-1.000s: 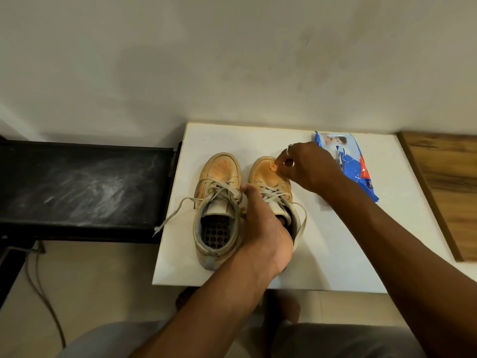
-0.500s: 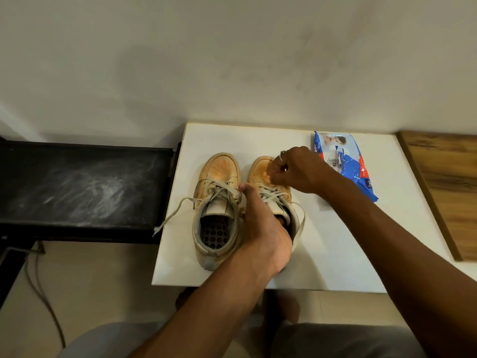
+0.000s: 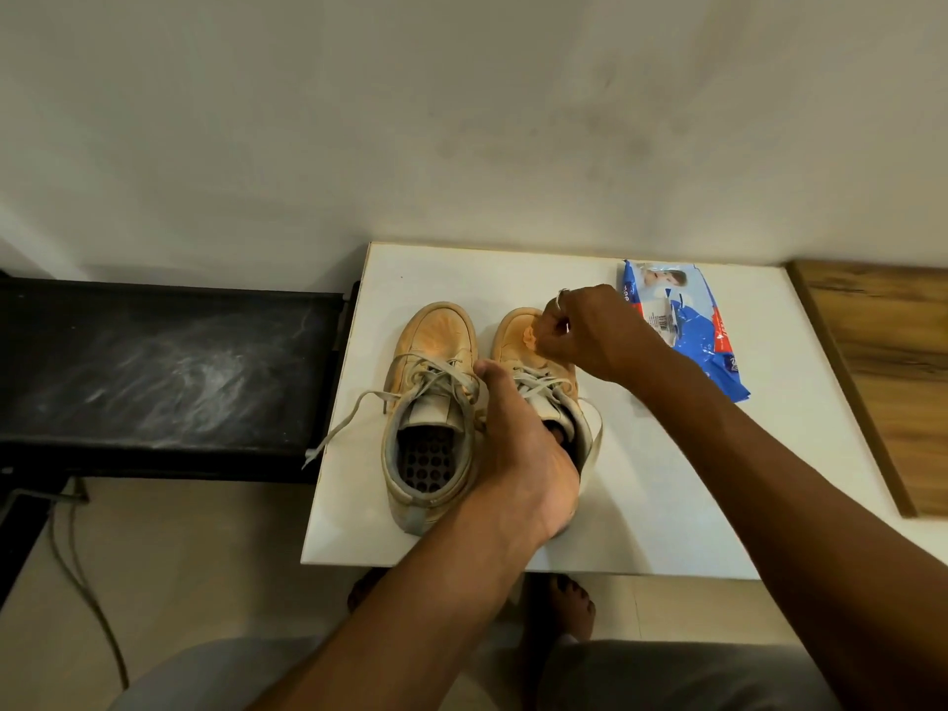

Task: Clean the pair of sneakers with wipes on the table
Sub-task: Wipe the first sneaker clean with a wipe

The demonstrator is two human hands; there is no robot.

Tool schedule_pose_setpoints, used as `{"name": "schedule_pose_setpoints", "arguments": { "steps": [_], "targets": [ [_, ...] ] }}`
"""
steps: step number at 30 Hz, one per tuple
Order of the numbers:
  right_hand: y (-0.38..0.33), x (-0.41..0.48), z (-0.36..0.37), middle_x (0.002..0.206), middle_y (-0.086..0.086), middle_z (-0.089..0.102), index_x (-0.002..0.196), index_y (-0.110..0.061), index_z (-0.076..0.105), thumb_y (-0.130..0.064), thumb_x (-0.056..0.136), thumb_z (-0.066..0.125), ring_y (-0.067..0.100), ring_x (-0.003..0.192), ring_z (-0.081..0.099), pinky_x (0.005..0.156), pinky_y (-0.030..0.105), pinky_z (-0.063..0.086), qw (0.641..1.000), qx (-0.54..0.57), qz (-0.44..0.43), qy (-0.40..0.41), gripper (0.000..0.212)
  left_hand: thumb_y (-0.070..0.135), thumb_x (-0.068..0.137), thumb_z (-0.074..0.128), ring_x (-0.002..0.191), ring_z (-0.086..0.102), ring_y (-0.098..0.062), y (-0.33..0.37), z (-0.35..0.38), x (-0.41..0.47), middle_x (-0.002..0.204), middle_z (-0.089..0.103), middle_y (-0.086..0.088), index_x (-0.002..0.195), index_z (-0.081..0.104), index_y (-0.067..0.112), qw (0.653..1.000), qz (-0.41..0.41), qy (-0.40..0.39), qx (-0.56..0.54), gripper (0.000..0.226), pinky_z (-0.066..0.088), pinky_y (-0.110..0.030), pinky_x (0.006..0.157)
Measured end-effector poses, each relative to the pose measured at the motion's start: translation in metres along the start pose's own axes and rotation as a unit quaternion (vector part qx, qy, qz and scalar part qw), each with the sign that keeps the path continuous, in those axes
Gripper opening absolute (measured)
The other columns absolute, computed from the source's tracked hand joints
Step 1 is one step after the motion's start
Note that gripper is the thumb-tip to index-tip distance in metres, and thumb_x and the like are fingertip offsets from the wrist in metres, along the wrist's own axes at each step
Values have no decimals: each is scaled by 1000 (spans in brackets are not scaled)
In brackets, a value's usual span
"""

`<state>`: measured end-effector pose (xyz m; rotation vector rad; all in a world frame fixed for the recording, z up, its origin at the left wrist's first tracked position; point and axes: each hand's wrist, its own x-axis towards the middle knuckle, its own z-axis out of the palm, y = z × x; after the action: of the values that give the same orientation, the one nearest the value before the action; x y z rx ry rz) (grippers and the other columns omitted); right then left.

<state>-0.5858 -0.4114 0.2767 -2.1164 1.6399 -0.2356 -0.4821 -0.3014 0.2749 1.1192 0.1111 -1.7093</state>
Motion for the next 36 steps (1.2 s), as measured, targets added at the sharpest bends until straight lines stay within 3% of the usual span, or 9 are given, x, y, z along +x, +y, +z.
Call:
{"name": "schedule_pose_setpoints", "arguments": {
  "steps": [4, 7, 10, 16, 19, 21, 26, 31, 36],
  "targets": [
    [-1, -2, -9, 78, -9, 70, 83, -18, 74, -18, 78, 76, 9, 74, 64, 64, 23, 53, 995, 42, -6, -87, 6, 82, 85, 43, 112, 70, -24, -1, 0, 3, 118, 74, -9, 126, 68, 22, 1000, 2, 2, -1, 77, 52, -43, 105],
    [-1, 2, 3, 79, 1, 70, 83, -15, 71, -22, 81, 69, 20, 74, 65, 69, 37, 58, 1000, -11, -13, -22, 7, 82, 85, 42, 113, 69, -24, 0, -2, 4, 120, 73, -9, 129, 66, 22, 1000, -2, -2, 4, 78, 50, -43, 107],
    [1, 2, 11, 76, -1, 67, 78, -19, 68, -24, 83, 63, 18, 70, 63, 66, 40, 57, 998, -13, -7, 62, 8, 84, 84, 42, 115, 68, -25, 0, -3, 5, 121, 73, -9, 131, 63, 24, 1000, -10, -7, 4, 79, 46, -44, 110],
    [-1, -3, -2, 77, -8, 69, 80, -18, 72, -15, 80, 70, 6, 70, 62, 61, 19, 49, 996, 54, -34, -58, 3, 85, 78, 48, 112, 70, -26, -3, -3, 8, 121, 73, -8, 131, 64, 26, 1000, 3, -1, -5, 81, 50, -45, 106],
    [3, 0, 9, 79, -2, 69, 81, -18, 70, -23, 84, 65, 17, 74, 64, 66, 35, 55, 999, 13, -18, 44, 8, 85, 78, 49, 112, 70, -26, -3, -3, 8, 121, 73, -8, 132, 62, 27, 1000, -2, 4, 0, 81, 51, -45, 105],
    [2, 2, 12, 78, -2, 68, 79, -19, 69, -25, 84, 63, 17, 72, 63, 64, 34, 54, 996, 7, -12, 88, 10, 84, 80, 48, 111, 70, -26, -3, -3, 7, 120, 73, -9, 131, 62, 26, 1000, -8, 8, 4, 79, 50, -45, 105],
    [3, -1, 3, 84, -5, 71, 88, -15, 74, -16, 80, 72, 7, 75, 63, 67, 23, 50, 995, 75, -28, -52, 8, 82, 86, 43, 113, 69, -24, -1, -1, 4, 120, 73, -7, 130, 65, 25, 1000, -6, 7, 0, 75, 50, -43, 106],
    [3, 2, 13, 80, -3, 69, 81, -17, 70, -23, 86, 63, 13, 72, 62, 65, 34, 54, 995, 40, -7, 93, 10, 85, 78, 49, 112, 70, -25, -3, 0, 5, 123, 72, -7, 134, 60, 29, 1000, -7, 12, -7, 80, 51, -45, 105],
    [-14, -3, 8, 84, -12, 69, 96, -18, 75, -22, 87, 71, 3, 78, 65, 69, 14, 49, 990, 136, -30, -1, 11, 83, 81, 49, 114, 69, -26, -1, 1, 2, 122, 72, -8, 131, 64, 24, 1000, -11, 4, -16, 78, 49, -46, 108]
  ]
}}
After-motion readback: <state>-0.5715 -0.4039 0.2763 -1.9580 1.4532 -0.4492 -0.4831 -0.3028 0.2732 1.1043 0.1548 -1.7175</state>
